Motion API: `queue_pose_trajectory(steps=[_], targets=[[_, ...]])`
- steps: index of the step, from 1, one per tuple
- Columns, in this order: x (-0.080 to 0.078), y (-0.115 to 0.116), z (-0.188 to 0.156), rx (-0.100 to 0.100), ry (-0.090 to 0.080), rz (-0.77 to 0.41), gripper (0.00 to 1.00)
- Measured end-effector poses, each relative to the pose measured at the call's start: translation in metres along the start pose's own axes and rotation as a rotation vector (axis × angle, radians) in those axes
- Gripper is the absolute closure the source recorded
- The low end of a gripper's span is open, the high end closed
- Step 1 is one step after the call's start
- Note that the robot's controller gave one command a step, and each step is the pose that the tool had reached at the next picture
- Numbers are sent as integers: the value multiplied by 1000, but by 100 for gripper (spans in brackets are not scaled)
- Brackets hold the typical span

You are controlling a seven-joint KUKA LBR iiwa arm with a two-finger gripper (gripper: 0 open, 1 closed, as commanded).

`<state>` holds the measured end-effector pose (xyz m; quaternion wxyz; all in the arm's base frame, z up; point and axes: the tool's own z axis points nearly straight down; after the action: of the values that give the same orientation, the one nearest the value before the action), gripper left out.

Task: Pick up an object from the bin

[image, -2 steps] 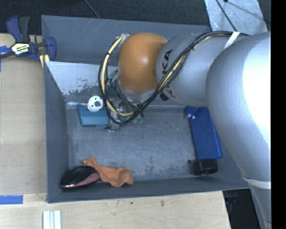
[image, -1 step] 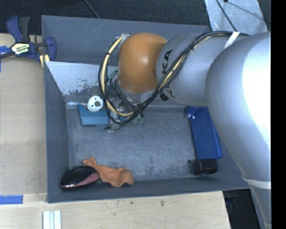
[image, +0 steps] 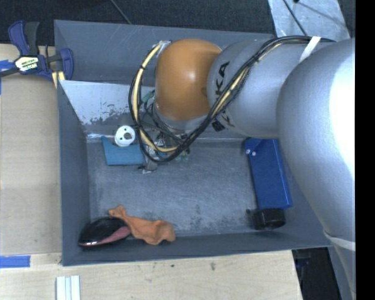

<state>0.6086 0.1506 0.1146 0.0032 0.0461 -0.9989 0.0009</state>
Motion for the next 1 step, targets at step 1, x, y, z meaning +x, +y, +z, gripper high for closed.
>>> queue_pose_trajectory(steps=[1], targets=[[16,-4,-25,0,0,2,100]])
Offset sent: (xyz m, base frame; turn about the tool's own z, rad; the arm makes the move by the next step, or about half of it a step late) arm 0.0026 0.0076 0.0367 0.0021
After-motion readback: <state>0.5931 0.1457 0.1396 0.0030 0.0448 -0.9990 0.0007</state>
